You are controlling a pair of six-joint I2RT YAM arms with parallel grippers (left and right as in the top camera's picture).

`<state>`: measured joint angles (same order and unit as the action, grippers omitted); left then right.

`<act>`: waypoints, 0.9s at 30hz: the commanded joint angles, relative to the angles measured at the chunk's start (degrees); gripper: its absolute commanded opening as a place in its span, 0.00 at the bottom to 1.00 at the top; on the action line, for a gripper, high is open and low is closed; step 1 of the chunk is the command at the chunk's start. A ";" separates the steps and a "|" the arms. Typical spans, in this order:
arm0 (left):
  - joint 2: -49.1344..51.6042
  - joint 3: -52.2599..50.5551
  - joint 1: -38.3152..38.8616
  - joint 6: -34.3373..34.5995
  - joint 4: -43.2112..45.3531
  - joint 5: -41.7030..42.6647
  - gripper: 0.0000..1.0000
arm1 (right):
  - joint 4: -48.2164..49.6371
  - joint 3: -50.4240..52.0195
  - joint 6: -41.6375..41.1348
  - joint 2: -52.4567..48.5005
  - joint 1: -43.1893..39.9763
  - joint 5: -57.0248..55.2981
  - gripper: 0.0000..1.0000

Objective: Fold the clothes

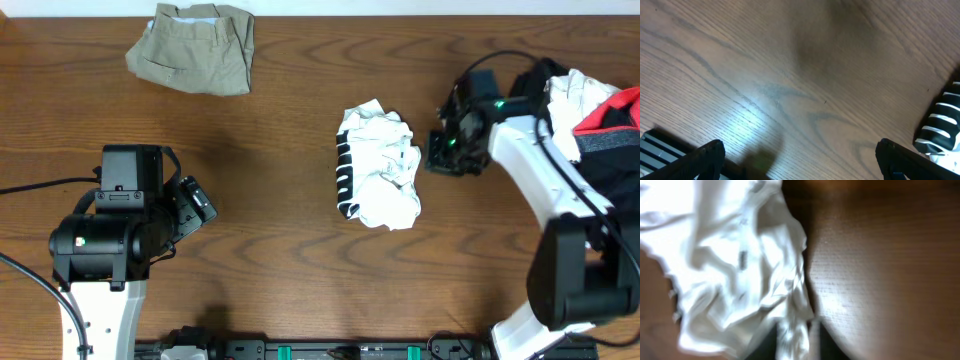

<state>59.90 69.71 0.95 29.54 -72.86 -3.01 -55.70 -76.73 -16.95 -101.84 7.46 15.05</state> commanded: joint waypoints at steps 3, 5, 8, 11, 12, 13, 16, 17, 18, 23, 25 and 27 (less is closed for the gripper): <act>0.07 -0.39 -0.28 -0.96 0.04 -0.68 0.98 | -6.45 -2.51 10.10 4.24 1.05 3.80 0.64; 0.07 -0.39 -0.28 -0.76 0.07 -0.68 0.98 | -7.02 -1.40 11.43 4.22 1.97 3.78 0.65; 0.07 -0.39 -0.28 -0.76 0.04 -0.68 0.98 | -3.93 1.60 7.69 4.07 2.82 3.82 0.65; 0.07 -0.39 -0.28 -0.79 -0.20 -0.66 0.98 | 0.81 5.18 0.79 4.00 3.04 3.89 0.57; 0.07 -0.39 -0.28 -0.79 -0.26 -0.66 0.98 | 2.82 6.62 -1.05 4.00 3.08 4.13 0.54; 0.07 -0.39 -0.28 -0.79 -0.26 -0.66 0.98 | 4.68 7.96 -2.29 4.00 3.13 4.83 0.52; 0.07 -0.39 -0.28 -0.79 -0.22 -0.68 0.98 | 9.88 11.28 -4.48 4.00 3.13 8.66 0.51; 0.07 -0.39 -0.28 -0.79 -0.22 -0.66 0.98 | 11.39 12.15 -5.22 4.00 3.13 9.81 0.51; 0.07 -0.39 -0.28 -0.79 -0.22 -0.68 0.98 | 12.70 12.94 -6.21 4.00 3.15 10.12 0.51; 0.07 -0.39 -0.28 -0.79 -0.20 -0.68 0.98 | 17.03 15.39 -7.87 4.00 3.98 11.54 0.50; 0.07 -0.39 -0.28 -0.79 -0.17 -0.68 0.98 | 18.60 15.91 -8.35 4.00 4.83 12.28 0.50; 0.07 -0.39 -0.28 -0.79 -0.17 -0.68 0.98 | 20.11 16.17 -8.35 4.00 5.84 12.28 0.50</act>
<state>59.90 69.71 0.95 29.54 -73.03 -3.03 -36.49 -61.08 -23.59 -97.45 11.64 25.12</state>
